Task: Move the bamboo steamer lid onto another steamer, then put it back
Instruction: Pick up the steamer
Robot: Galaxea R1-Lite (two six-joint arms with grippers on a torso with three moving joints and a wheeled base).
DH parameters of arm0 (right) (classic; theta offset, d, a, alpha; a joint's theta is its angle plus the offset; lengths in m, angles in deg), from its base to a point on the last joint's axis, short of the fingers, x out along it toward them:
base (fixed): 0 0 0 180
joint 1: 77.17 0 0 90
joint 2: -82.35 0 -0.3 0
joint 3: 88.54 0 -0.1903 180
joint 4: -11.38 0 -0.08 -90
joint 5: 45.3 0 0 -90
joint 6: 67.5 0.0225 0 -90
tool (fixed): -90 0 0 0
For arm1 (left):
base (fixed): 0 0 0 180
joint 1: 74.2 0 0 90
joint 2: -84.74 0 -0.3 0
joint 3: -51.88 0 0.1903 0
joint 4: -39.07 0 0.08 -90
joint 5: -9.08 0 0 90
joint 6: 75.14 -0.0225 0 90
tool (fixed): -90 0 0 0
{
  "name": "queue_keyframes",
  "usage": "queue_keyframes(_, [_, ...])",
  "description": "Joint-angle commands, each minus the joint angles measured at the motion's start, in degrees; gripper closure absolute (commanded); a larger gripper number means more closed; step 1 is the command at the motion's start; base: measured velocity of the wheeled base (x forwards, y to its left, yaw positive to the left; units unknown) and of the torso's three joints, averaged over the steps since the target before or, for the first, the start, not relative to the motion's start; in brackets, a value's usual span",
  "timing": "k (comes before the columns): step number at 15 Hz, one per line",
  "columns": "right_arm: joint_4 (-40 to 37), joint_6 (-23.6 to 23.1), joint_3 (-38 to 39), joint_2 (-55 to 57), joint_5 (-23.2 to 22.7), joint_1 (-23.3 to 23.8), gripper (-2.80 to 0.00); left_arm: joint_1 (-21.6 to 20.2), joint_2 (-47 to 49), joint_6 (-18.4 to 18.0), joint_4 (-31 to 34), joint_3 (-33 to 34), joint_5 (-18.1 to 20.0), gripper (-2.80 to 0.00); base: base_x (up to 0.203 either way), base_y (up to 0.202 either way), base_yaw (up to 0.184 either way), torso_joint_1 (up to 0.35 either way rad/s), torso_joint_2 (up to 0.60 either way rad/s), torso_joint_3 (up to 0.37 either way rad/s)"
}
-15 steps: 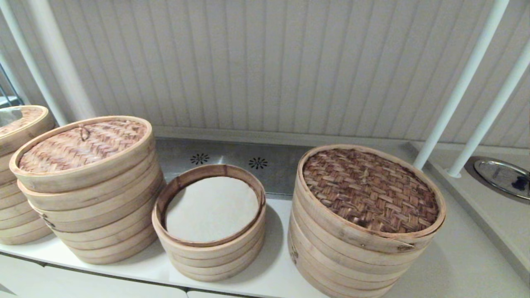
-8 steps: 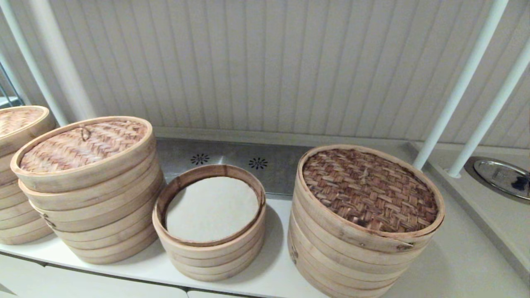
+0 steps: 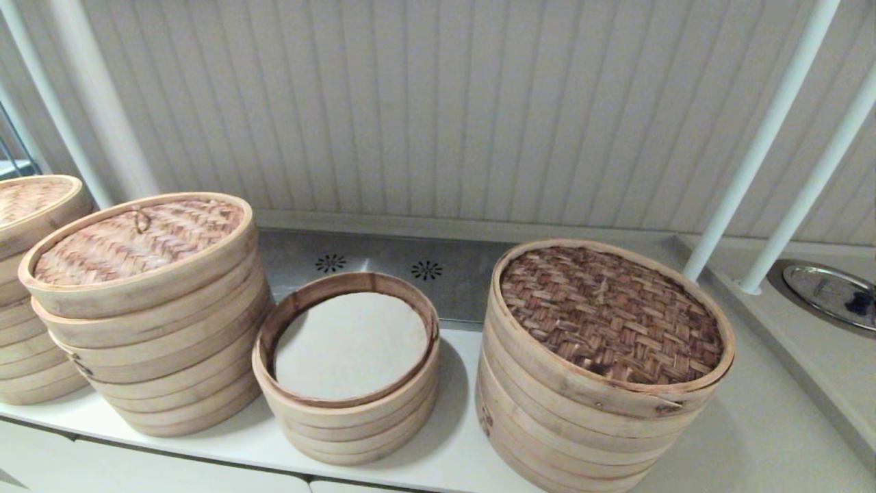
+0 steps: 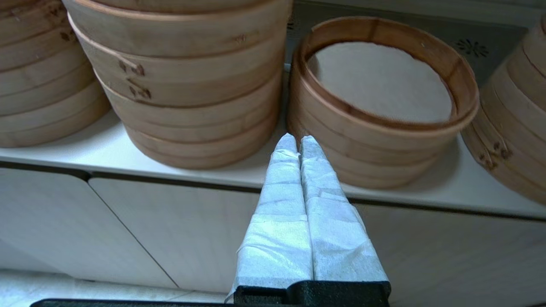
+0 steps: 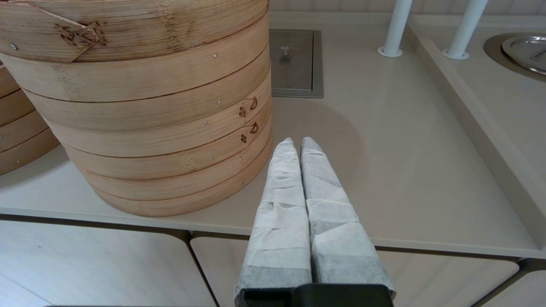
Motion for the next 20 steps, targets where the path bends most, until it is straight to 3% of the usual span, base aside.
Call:
queue_keyframes(1, [0.02,0.00,0.18,-0.03,0.00,-0.02,0.00,0.98,-6.24,-0.02,0.92,1.65,-0.19,0.00,0.000,0.000,0.000,0.000,0.00,0.000])
queue_keyframes(10, [0.02,0.00,0.18,-0.03,0.00,-0.02,0.00,1.88,-19.69,-3.11,1.27,14.94,-1.95,0.00,0.000,0.000,0.000,0.000,0.00,0.000])
queue_keyframes(14, [0.02,0.00,0.18,-0.03,0.00,-0.02,0.00,1.88,-19.74,-3.80,-7.26,20.60,-2.36,0.00,0.000,0.000,0.000,0.000,0.00,0.000])
queue_keyframes(18, [0.02,0.00,0.18,-0.03,0.00,-0.02,0.00,1.88,-19.78,-5.53,-15.01,25.65,-5.61,0.00,0.000,0.000,0.000,0.000,0.00,0.000])
queue_keyframes(20, [0.02,0.00,0.18,-0.03,0.00,-0.02,0.00,1.80,-19.83,-5.93,-15.24,25.35,-6.12,0.00,0.000,0.000,0.000,0.000,0.00,0.000])
